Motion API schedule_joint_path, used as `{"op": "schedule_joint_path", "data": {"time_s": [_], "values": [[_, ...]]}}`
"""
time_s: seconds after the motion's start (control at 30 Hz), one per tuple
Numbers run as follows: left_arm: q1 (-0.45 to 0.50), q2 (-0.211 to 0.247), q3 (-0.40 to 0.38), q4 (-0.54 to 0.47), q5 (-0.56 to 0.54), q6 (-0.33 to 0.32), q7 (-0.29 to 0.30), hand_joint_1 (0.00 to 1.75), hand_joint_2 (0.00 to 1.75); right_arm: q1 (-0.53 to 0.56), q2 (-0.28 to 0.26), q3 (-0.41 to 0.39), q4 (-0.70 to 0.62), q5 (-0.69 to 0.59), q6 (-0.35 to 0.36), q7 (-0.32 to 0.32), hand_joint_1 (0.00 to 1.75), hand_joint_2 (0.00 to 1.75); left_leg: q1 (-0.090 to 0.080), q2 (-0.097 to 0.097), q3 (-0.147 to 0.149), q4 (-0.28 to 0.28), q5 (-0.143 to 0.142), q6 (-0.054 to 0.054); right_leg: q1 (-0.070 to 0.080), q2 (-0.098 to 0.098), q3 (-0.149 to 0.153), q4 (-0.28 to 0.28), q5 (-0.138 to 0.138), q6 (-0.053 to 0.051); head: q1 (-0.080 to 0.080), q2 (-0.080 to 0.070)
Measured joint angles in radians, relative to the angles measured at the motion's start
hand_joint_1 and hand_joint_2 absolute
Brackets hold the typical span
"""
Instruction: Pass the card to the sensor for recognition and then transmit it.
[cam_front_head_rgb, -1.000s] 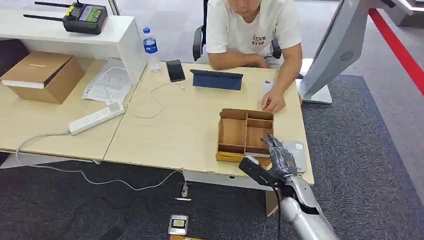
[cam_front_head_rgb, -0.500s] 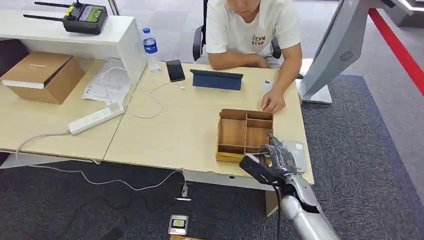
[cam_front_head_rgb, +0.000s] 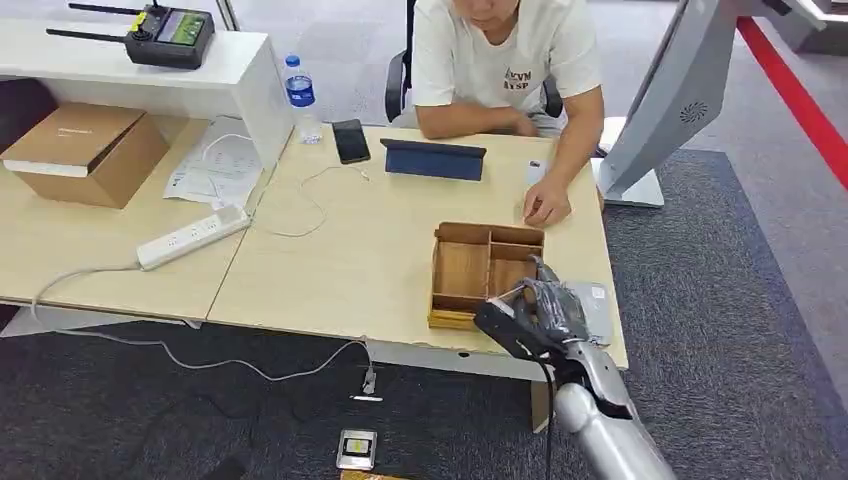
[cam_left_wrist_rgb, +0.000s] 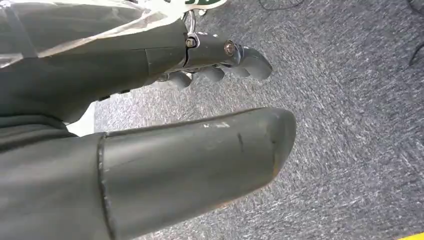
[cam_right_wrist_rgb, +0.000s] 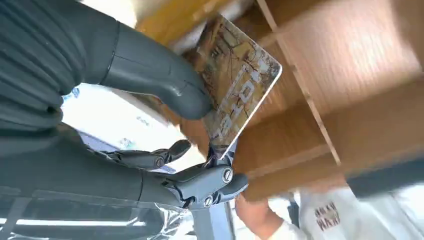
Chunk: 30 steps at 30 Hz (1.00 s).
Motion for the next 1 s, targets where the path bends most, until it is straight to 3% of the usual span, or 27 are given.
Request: {"op": "schedule_joint_path", "data": {"time_s": [0.27,0.6,0.77,1.0], "values": [[0.001,0.000,0.000,0.000,-0.018,-0.002,-0.008,0.00,0.00,-0.068,-0.026,-0.062,-0.202,-0.012,0.055,0.065,1.75,1.75,0.000,0.000,0.001,0.000,0.000,0.000,0.000,0.000,0.000,0.000,0.000,0.000,0.000,0.000],[-0.010,-0.001,0.000,0.000,-0.033,-0.018,-0.009,0.00,0.00,-0.135,-0.058,-0.126,-0.348,-0.027,0.092,0.066,1.75,1.75,0.000,0.000,0.000,0.000,0.000,0.000,0.000,0.000,0.000,0.000,0.000,0.000,0.000,0.000],[-0.020,-0.002,-0.001,0.000,-0.050,-0.026,-0.010,0.00,0.00,-0.233,-0.066,-0.135,-0.303,-0.039,0.105,0.011,1.75,1.75,0.000,0.000,0.000,0.000,0.001,0.000,0.000,0.000,0.000,0.000,0.001,0.000,0.000,0.000],[-0.055,-0.002,-0.010,-0.002,-0.096,-0.061,0.004,0.00,0.00,-0.455,-0.053,-0.132,-0.059,-0.032,0.120,-0.096,1.75,1.75,0.000,-0.001,-0.001,0.000,0.001,0.000,0.000,0.000,0.000,0.001,0.002,0.000,0.000,0.000]]}}
